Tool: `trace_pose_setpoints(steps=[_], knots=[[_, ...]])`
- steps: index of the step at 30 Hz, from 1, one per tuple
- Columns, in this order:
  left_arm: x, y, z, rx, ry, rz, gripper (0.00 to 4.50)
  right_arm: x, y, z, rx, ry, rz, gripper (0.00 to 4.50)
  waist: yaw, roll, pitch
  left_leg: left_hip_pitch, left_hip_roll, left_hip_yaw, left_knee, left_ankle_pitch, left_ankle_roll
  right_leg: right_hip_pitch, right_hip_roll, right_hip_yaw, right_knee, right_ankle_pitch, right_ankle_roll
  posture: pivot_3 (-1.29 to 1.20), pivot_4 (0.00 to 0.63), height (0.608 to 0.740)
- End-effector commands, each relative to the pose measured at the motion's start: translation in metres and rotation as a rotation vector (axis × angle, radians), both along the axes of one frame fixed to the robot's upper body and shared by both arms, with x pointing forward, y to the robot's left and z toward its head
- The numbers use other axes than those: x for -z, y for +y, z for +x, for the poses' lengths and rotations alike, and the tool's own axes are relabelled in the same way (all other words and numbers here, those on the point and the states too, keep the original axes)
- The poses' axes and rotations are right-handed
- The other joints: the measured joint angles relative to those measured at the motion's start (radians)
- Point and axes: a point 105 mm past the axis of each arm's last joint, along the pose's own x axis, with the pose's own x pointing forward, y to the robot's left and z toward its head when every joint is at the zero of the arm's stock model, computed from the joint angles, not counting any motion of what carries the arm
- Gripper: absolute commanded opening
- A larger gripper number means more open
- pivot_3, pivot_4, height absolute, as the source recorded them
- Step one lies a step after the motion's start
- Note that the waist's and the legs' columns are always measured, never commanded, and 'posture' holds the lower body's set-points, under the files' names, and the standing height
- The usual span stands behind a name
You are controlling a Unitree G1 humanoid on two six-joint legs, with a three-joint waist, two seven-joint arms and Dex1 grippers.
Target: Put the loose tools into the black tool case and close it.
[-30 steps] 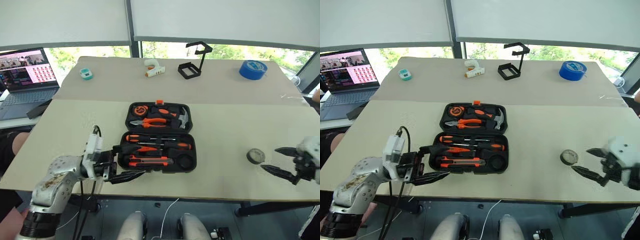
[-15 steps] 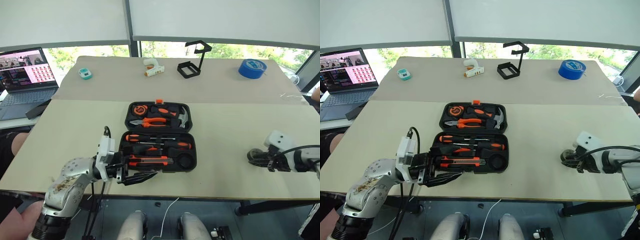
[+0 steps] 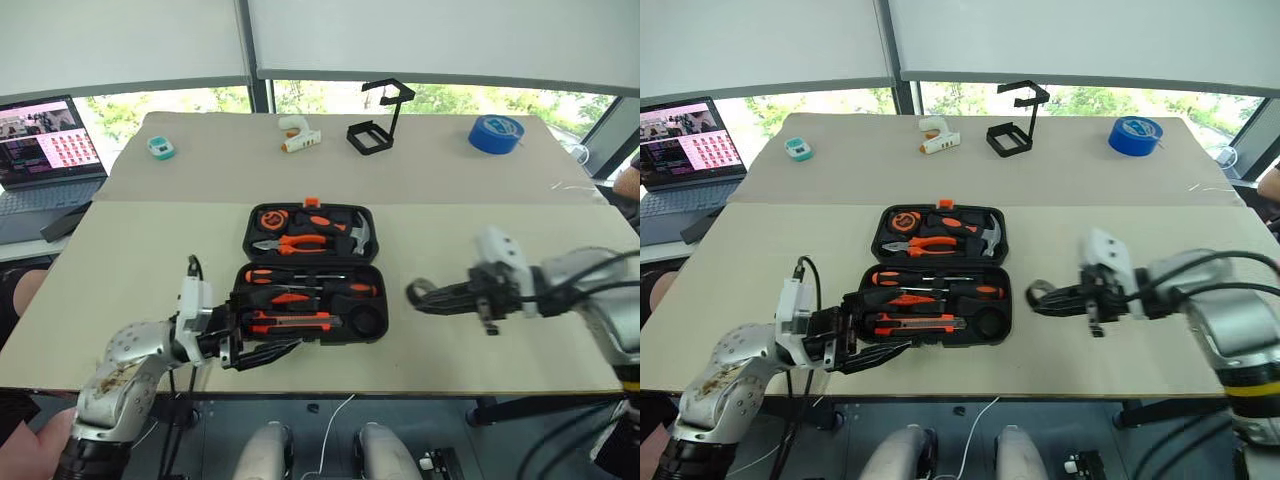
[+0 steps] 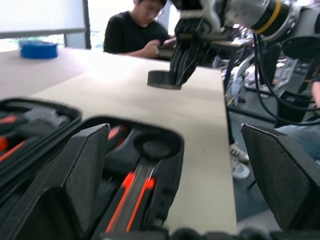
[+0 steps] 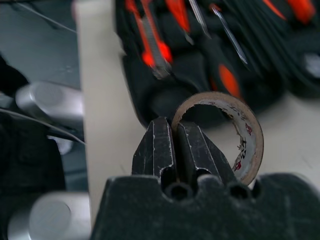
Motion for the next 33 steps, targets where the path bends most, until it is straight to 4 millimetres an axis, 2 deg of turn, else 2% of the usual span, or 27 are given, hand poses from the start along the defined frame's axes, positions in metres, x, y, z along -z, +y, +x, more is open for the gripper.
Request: trace_pose_setpoints(steps=[1, 6, 10, 14, 17, 24, 27, 28, 30, 33], knots=[[-0.002, 0.006, -0.003, -0.010, -0.030, 0.020, 4.50, 0.010, 0.023, 0.007, 0.032, 0.009, -0.020, 0.07, 0.005, -0.001, 0.000, 0.000, 0.000, 0.000, 0.000, 0.000, 0.000, 0.000, 0.000, 0.000, 0.000, 0.000, 0.000, 0.00, 0.150, 0.740], [0.000, 0.005, -0.006, -0.015, -0.031, 0.029, 4.50, 0.029, 0.033, 0.006, 0.014, 0.038, -0.095, 0.07, 0.020, -0.001, 0.001, -0.009, -0.002, 0.001, 0.001, 0.000, 0.000, -0.010, -0.005, -0.001, 0.000, 0.002, 0.000, 0.00, 0.150, 0.740], [0.003, 0.005, -0.010, -0.031, -0.030, 0.039, 4.50, 0.045, 0.025, 0.006, 0.024, 0.061, -0.207, 0.07, 0.017, -0.001, 0.000, -0.012, -0.001, 0.001, 0.001, 0.000, 0.000, -0.013, -0.004, 0.000, 0.001, 0.002, 0.000, 0.00, 0.150, 0.740], [0.007, 0.008, -0.014, -0.045, 0.008, 0.055, 4.50, 0.046, 0.016, 0.006, 0.037, 0.070, -0.290, 0.07, 0.014, -0.001, 0.000, -0.012, -0.001, 0.001, 0.001, 0.000, 0.000, -0.013, -0.005, 0.000, 0.001, 0.003, -0.001, 0.00, 0.150, 0.740], [0.009, 0.009, -0.015, -0.054, 0.024, 0.062, 4.50, 0.044, 0.018, 0.006, 0.046, 0.100, -0.293, 0.07, 0.019, -0.001, 0.001, -0.012, -0.001, 0.001, 0.001, 0.000, 0.000, -0.013, -0.009, -0.001, 0.001, 0.003, -0.001, 0.00, 0.150, 0.740], [0.006, 0.015, -0.010, -0.120, 0.000, 0.066, 4.50, 0.037, 0.027, 0.000, -0.029, 0.097, -0.268, 2.40, 0.021, -0.001, 0.000, -0.012, -0.001, 0.001, 0.001, 0.000, 0.000, -0.013, -0.009, -0.002, 0.001, 0.003, -0.001, 0.00, 0.150, 0.740], [0.007, 0.031, 0.005, -0.230, -0.003, 0.114, 4.50, 0.011, 0.023, -0.018, -0.148, 0.193, -0.136, 3.42, 0.021, -0.001, 0.001, -0.012, -0.001, 0.001, 0.001, 0.000, 0.000, -0.013, -0.004, -0.002, 0.000, 0.003, -0.001, 0.00, 0.150, 0.740], [0.008, 0.040, 0.011, -0.284, 0.000, 0.143, 4.50, 0.002, 0.016, -0.020, -0.171, 0.207, -0.093, 3.78, 0.022, -0.001, 0.001, -0.013, -0.001, 0.001, 0.001, 0.000, 0.000, -0.014, -0.004, -0.002, 0.000, 0.003, -0.001, 0.00, 0.150, 0.740], [0.006, 0.054, 0.022, -0.342, 0.049, 0.124, 4.50, -0.008, 0.001, -0.006, -0.122, 0.146, -0.029, 3.78, 0.023, -0.001, 0.001, -0.014, -0.001, 0.001, 0.002, 0.000, 0.000, -0.014, -0.004, -0.002, 0.001, 0.003, -0.001, 0.00, 0.150, 0.740], [-0.003, 0.067, 0.036, -0.417, 0.014, 0.099, 3.77, -0.011, -0.015, 0.019, -0.003, 0.068, 0.054, 3.83, 0.021, -0.002, 0.001, -0.013, 0.000, 0.001, 0.003, 0.000, 0.000, -0.013, -0.002, -0.002, 0.000, 0.004, -0.001, 0.00, 0.150, 0.740]])
